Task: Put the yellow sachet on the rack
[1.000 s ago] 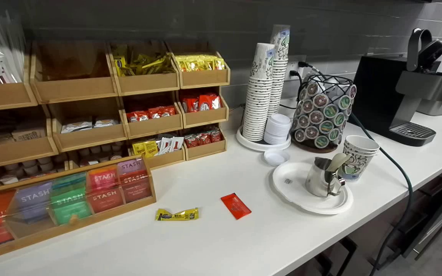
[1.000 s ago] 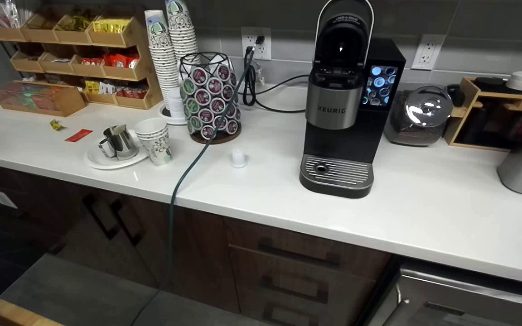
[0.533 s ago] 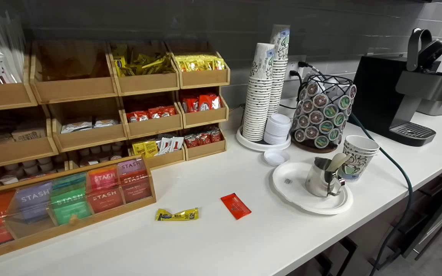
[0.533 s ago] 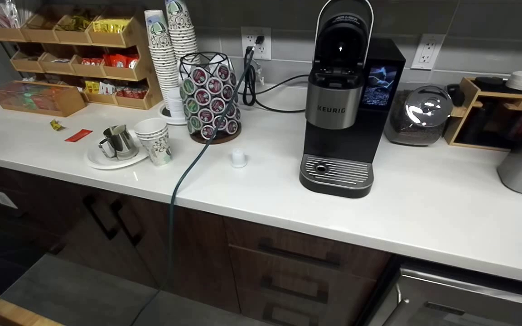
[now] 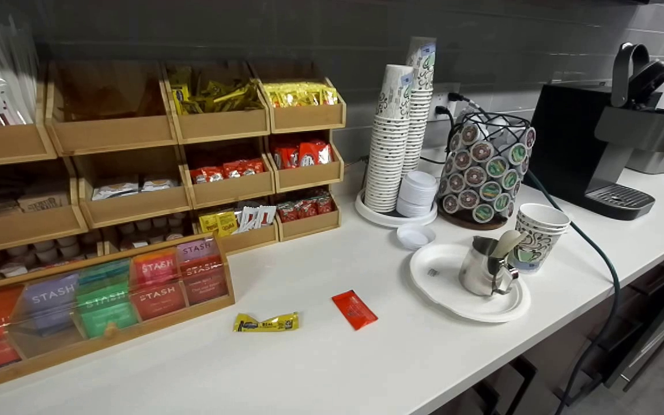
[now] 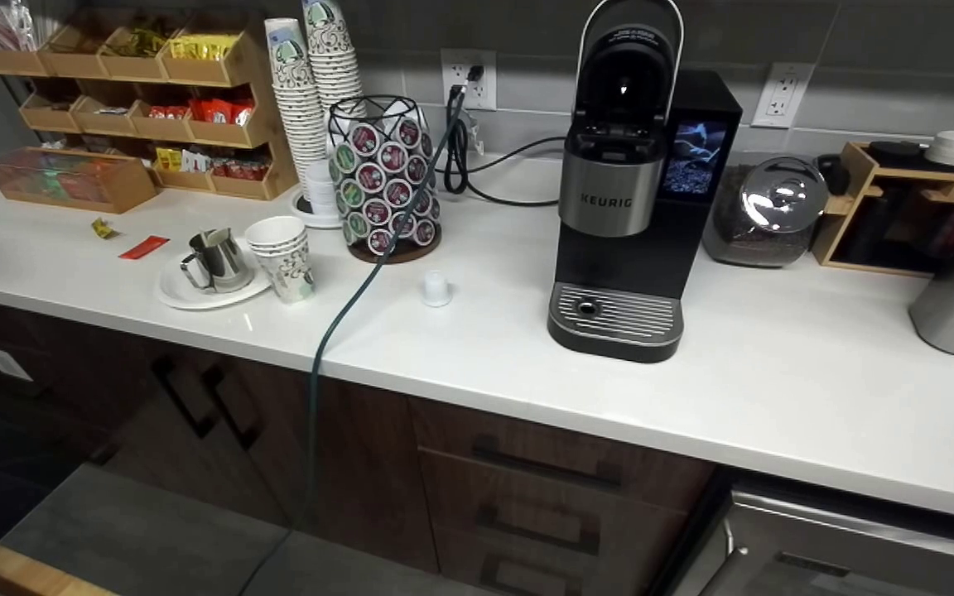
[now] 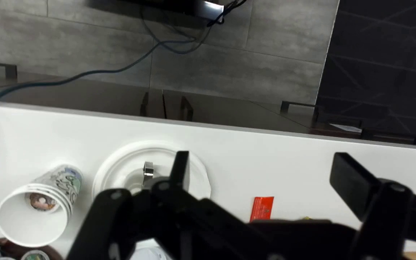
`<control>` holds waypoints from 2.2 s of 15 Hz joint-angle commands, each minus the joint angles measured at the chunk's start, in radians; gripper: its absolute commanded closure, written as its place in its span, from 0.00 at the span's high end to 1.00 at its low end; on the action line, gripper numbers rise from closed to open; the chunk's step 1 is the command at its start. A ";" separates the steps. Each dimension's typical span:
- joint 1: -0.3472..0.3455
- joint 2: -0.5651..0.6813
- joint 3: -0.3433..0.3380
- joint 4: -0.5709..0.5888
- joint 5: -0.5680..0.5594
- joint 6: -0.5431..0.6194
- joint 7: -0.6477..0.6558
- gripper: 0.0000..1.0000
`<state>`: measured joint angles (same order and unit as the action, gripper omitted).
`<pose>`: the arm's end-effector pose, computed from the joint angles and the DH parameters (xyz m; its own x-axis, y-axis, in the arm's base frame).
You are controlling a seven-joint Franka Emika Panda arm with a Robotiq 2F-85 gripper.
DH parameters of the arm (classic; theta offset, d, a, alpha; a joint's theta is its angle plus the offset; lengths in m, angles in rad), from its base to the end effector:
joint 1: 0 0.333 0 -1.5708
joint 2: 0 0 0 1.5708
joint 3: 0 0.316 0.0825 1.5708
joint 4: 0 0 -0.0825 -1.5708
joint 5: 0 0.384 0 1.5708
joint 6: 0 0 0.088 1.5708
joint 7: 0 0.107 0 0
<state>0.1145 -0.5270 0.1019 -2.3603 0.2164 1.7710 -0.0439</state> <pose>0.3732 0.1054 0.5153 0.9784 0.1981 -0.0598 0.1865 -0.9694 -0.1598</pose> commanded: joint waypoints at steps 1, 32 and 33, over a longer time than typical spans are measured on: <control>0.010 0.249 0.016 0.213 -0.068 0.006 -0.045 1.00; 0.004 1.099 0.295 0.582 -0.140 0.817 -0.620 1.00; 0.002 1.126 0.309 0.612 -0.128 0.786 -0.646 1.00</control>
<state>0.1102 0.5989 0.4163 -1.7514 0.0855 2.5586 -0.6903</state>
